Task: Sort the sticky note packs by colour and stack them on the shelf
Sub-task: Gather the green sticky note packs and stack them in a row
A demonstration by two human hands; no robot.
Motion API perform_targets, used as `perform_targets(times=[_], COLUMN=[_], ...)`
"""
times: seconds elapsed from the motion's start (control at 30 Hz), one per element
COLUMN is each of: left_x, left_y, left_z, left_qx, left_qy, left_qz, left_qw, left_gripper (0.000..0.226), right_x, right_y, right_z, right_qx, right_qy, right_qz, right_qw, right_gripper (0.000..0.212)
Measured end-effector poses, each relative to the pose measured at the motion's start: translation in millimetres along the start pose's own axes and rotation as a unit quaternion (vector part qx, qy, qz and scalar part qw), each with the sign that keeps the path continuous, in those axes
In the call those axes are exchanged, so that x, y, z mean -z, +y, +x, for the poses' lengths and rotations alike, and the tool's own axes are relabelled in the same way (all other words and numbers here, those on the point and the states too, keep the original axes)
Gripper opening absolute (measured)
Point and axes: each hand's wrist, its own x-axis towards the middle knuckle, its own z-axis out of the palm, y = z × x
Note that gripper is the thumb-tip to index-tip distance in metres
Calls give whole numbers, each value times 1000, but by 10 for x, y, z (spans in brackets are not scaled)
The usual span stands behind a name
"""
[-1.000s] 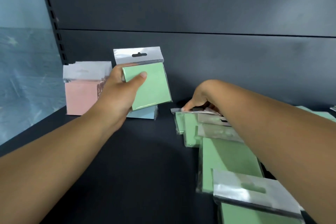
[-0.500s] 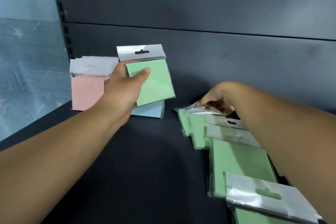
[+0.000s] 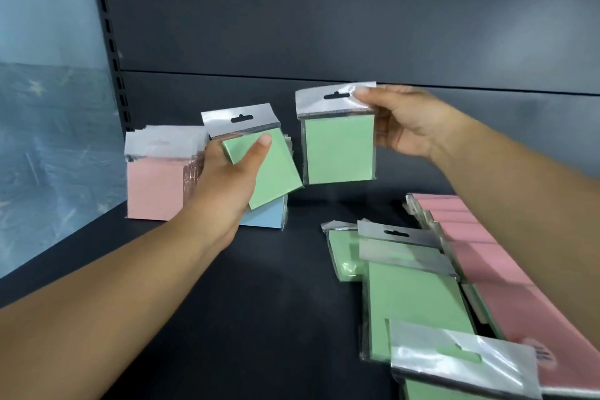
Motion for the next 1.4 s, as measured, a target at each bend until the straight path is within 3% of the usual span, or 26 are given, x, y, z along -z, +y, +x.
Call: perform_targets(times=[0.07, 0.13, 0.3, 0.53, 0.63, 0.73, 0.83, 1.0, 1.1, 1.23, 1.4], left_x=[-13, -49, -142, -52, 151, 322, 366, 346, 349, 351, 324], left_y=[27, 47, 122, 94, 108, 67, 26, -25, -70, -111, -146], left_z=[-43, -84, -154, -115, -122, -133, -123, -122, -101, -83, -94], left_qx=[5, 27, 69, 55, -4, -9, 26, 27, 12, 14, 7], left_qy=[-36, -74, -157, -100, -107, -96, -90, -113, -121, -113, -104], left_qz=[-3, -31, -116, -44, 33, 70, 90, 103, 126, 138, 159], left_qw=[999, 996, 978, 993, 994, 993, 992, 988, 985, 984, 982], left_gripper=[85, 89, 44, 15, 17, 11, 12, 6, 10, 15, 20], right_x=[-125, -287, -465, -320, -56, 57, 17, -20, -16, 58, 50], right_y=[-33, 0, 148, 347, 478, 682, 798, 882, 884, 860, 634], right_z=[-46, -90, -158, -214, -213, -226, -202, -112, -111, -82, -93], right_qx=[12, 9, 1, -43, -134, -180, -204, -215, -204, -147, -78], right_qy=[-6, -4, 76, 29, -14, -109, -145, -104, -105, -88, -78], right_qz=[-1, 11, -3, 33, -158, -381, -423, -465, -432, -369, -258], right_qw=[1000, 1000, 997, 998, 978, 900, 871, 853, 872, 914, 960], right_gripper=[6, 9, 18, 18, 23, 16, 18, 23, 9, 19, 16])
